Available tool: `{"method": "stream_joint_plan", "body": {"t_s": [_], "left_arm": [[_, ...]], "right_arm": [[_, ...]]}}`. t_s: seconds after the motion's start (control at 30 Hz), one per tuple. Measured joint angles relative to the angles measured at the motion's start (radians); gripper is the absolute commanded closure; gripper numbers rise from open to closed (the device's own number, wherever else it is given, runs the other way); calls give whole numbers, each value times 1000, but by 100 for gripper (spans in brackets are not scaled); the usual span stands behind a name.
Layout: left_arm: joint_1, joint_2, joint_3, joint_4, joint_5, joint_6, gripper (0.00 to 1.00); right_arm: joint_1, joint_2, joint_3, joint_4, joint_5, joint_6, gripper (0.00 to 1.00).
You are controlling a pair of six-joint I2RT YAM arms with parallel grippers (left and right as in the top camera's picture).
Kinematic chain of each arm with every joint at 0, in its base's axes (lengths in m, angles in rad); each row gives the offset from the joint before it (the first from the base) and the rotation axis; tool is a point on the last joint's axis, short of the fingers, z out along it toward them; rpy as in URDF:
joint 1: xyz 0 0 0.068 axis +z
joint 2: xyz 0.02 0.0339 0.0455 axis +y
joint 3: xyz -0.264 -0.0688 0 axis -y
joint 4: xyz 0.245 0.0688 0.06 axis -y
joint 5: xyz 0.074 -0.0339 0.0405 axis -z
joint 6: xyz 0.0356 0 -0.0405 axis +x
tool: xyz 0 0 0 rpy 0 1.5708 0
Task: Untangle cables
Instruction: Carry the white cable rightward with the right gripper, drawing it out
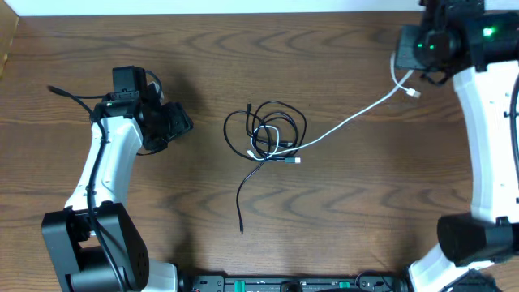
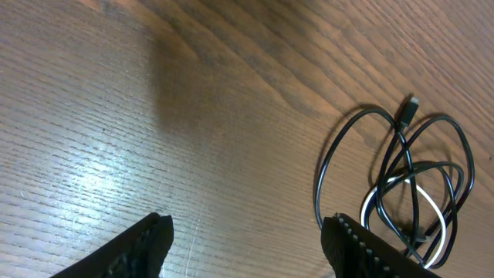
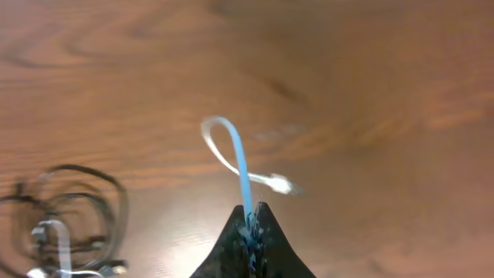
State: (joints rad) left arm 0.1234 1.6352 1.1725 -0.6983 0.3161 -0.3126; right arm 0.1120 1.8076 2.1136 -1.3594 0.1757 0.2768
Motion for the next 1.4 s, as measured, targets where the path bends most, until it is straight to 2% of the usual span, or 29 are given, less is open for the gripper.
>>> {"method": "stream_joint_plan", "body": {"t_s": [0.2,0.57,0.97,1.4], "left_arm": [[0,0,0,0,0,0,33],[0,0,0,0,0,0,33],[0,0,0,0,0,0,33],[0,0,0,0,0,0,33]], "right_arm": [[-143,77,-2,-57,19,-3,99],[-388,164,-15,-46,50,-2,99],[-415,347,-77,-40,43,-2,99],[-415,358,-80,15,41,-2,99]]}}
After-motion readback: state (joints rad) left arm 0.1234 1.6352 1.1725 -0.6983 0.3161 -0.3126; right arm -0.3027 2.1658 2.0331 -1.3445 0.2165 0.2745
